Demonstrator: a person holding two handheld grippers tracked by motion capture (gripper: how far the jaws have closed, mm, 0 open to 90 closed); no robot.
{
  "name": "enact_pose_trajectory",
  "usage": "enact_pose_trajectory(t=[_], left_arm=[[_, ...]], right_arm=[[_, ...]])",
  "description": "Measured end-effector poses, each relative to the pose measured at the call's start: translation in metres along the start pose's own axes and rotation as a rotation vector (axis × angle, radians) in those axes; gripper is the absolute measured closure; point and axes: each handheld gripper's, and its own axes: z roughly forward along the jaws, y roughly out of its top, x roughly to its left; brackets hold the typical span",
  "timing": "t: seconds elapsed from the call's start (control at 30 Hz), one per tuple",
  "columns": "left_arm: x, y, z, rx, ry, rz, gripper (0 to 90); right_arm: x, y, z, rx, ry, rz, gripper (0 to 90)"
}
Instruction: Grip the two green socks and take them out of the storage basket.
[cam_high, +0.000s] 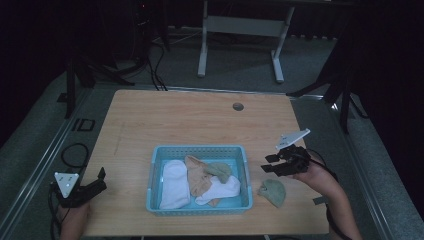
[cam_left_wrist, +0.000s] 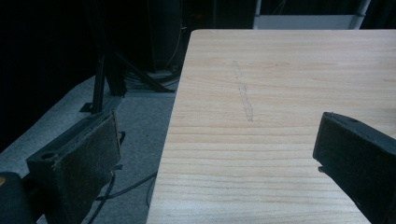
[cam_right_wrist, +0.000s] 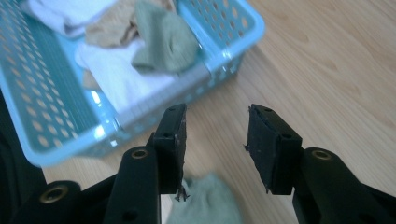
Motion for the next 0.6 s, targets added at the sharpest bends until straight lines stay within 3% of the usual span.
enact_pose_trajectory(t=[0.33, 0.6], left_arm=[[0.000, 0.000, 0.000, 0.001, -0.001, 0.002, 0.4], [0.000, 0.000, 0.000, -0.001, -0.003, 0.003, 0.4]], right_arm=[[0.011, 0.032, 0.018, 0.019, 0.030, -0.049, 56.8], [0.021, 0.046, 0.039, 0.040, 0.056, -0.109, 53.2]])
